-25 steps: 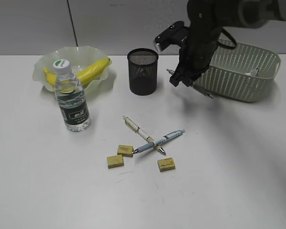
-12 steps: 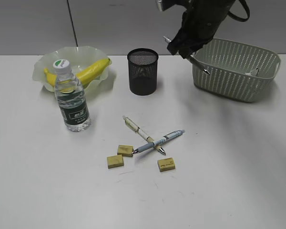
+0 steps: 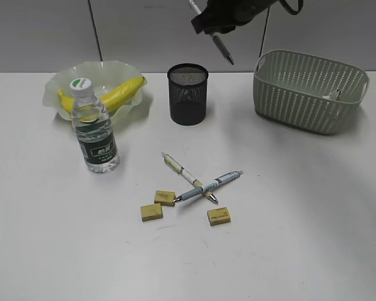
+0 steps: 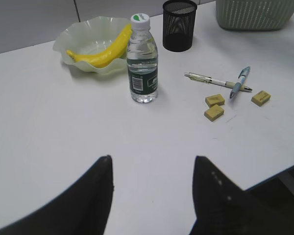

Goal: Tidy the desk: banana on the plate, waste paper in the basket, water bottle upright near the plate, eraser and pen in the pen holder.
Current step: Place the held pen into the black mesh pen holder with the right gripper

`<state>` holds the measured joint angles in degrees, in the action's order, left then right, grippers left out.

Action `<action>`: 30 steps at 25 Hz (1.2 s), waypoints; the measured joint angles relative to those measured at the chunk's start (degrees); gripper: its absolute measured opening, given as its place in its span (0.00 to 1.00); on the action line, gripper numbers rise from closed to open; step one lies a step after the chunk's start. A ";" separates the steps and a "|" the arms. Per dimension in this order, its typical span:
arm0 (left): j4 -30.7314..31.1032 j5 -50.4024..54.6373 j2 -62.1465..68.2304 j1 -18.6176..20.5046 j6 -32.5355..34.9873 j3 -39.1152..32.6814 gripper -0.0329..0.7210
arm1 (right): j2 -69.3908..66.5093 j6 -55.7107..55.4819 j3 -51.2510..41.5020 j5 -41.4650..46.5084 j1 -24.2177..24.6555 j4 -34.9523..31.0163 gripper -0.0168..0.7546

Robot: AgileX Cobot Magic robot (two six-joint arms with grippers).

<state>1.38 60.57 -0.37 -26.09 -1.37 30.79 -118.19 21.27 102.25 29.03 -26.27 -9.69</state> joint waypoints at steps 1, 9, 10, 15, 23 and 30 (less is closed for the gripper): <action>0.00 0.00 0.00 0.00 0.00 0.00 0.56 | -0.04 0.47 0.00 -1.68 0.00 -0.98 0.15; 0.00 0.00 0.00 0.00 0.00 0.00 0.55 | -2.63 6.37 -2.78 -14.26 0.00 -9.95 0.15; 0.00 0.00 0.00 0.00 0.00 0.00 0.55 | -2.85 6.49 -3.97 -16.05 0.00 -10.11 0.15; 0.00 0.00 0.00 0.00 0.00 0.00 0.55 | -3.08 6.75 -9.47 -26.08 0.00 -12.47 0.15; 0.04 0.00 0.00 0.00 0.00 0.00 0.55 | -3.71 6.81 -13.22 -38.26 -2.89 -11.70 0.15; 0.04 0.00 0.00 0.00 0.00 0.00 0.55 | -5.67 4.48 -13.22 -42.96 -4.77 -10.74 0.15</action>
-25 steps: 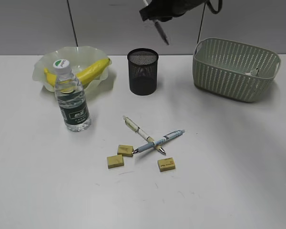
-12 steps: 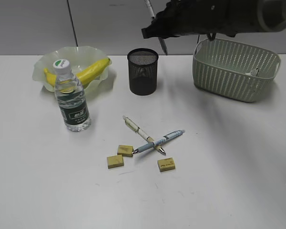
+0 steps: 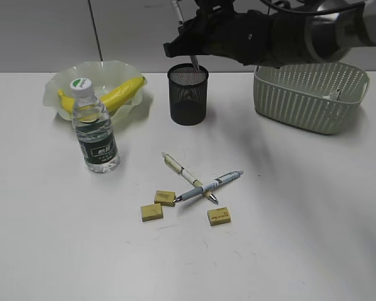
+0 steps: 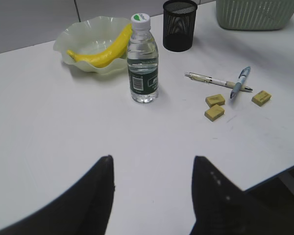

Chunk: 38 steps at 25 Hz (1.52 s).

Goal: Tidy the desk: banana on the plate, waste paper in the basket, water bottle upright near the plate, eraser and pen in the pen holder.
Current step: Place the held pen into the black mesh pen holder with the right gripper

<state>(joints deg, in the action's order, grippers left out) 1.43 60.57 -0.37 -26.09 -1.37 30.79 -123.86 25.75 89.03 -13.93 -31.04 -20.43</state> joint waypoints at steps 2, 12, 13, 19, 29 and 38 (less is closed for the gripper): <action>0.00 0.00 0.00 0.00 0.00 0.00 0.55 | -1.15 -0.66 0.00 -1.55 0.00 0.00 0.15; 0.00 0.00 0.00 0.00 0.00 0.00 0.55 | -5.73 -4.11 -0.06 -5.46 0.00 0.25 0.15; 0.00 0.00 0.00 0.00 0.00 0.00 0.55 | -6.05 -4.58 -0.06 -5.73 0.00 0.25 0.15; 0.00 0.00 0.00 0.00 0.00 0.00 0.55 | -7.89 -5.68 -0.06 -7.95 0.00 0.25 0.15; 0.00 0.00 0.00 0.00 0.00 0.00 0.55 | -9.29 -5.99 -0.01 -8.38 0.00 2.73 0.49; 0.00 0.00 0.00 0.00 0.00 0.00 0.55 | -8.35 -6.05 -0.01 -4.39 0.00 4.44 0.72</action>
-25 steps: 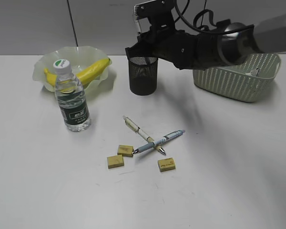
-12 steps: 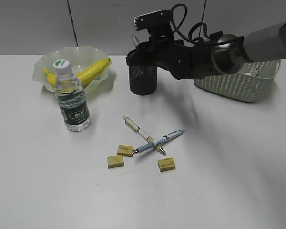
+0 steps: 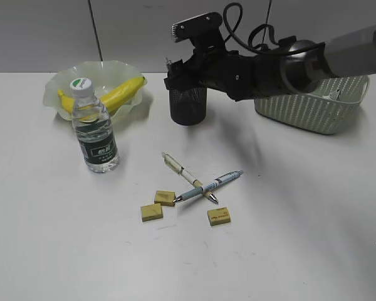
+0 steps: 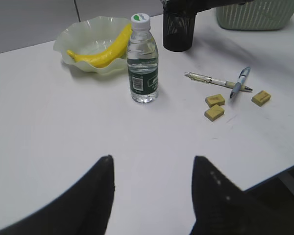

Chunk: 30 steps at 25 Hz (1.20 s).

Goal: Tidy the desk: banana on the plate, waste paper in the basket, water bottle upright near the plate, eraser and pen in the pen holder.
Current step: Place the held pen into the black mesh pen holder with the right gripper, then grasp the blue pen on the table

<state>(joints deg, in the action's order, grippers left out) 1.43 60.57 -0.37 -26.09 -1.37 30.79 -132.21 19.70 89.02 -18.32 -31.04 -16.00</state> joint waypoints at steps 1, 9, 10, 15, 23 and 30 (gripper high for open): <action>0.00 0.00 0.00 0.00 0.00 0.00 0.55 | 0.51 0.00 0.00 0.90 0.00 0.02 0.72; 0.00 0.00 0.00 0.00 0.00 0.00 0.55 | 7.36 0.15 0.00 8.86 0.00 3.15 0.72; 0.00 0.00 0.00 0.00 0.00 0.00 0.55 | 8.36 0.35 0.00 10.85 0.00 4.64 0.72; 0.00 0.00 0.00 0.00 0.00 0.00 0.55 | 13.27 0.61 0.00 21.03 0.00 15.07 0.72; 0.00 0.00 0.00 0.00 0.00 0.00 0.55 | 19.92 -1.72 0.28 36.25 0.00 28.90 0.72; 0.00 0.00 0.00 0.00 0.00 0.00 0.55 | 23.22 -6.08 1.66 54.99 0.00 32.01 0.72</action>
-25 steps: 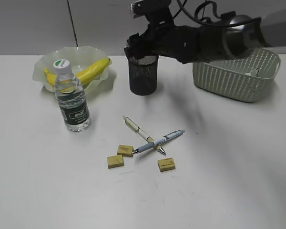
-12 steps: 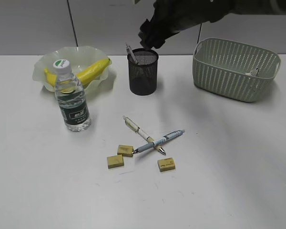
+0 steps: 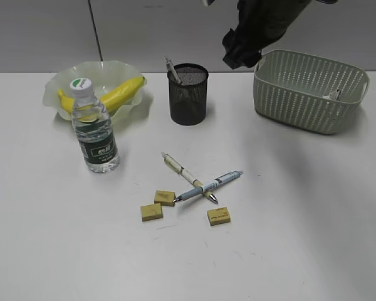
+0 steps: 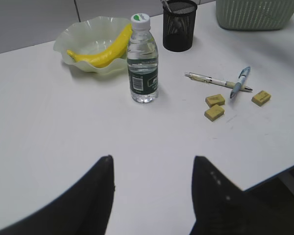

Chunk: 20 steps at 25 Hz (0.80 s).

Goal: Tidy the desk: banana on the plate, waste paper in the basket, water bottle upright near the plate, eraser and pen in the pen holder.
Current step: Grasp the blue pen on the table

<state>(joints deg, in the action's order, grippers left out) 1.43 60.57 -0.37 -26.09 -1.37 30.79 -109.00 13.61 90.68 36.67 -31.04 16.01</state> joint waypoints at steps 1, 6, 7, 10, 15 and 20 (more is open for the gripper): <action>0.00 0.00 0.00 0.00 0.00 0.00 0.55 | 0.81 -0.94 0.06 2.23 0.00 -0.25 0.72; 0.00 0.00 0.00 0.00 0.00 0.00 0.55 | 6.09 -3.70 0.24 11.59 0.00 -2.98 0.72; 0.00 0.00 0.00 0.00 0.00 0.00 0.55 | 7.65 -3.78 0.24 13.10 0.00 -3.59 0.72; 0.00 0.00 0.00 0.00 0.00 0.00 0.55 | 12.85 -3.97 0.24 17.20 0.00 -4.83 0.72; 0.00 0.00 0.00 0.00 0.00 0.00 0.55 | 23.33 -4.03 -0.91 24.35 0.00 -7.10 0.72; 0.00 0.00 0.00 0.00 0.00 0.00 0.55 | 37.06 -4.10 -9.90 26.21 0.00 -10.37 0.72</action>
<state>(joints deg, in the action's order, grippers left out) 1.43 60.57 -0.37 -26.09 -1.37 30.79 -71.93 9.52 80.78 62.88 -31.04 5.65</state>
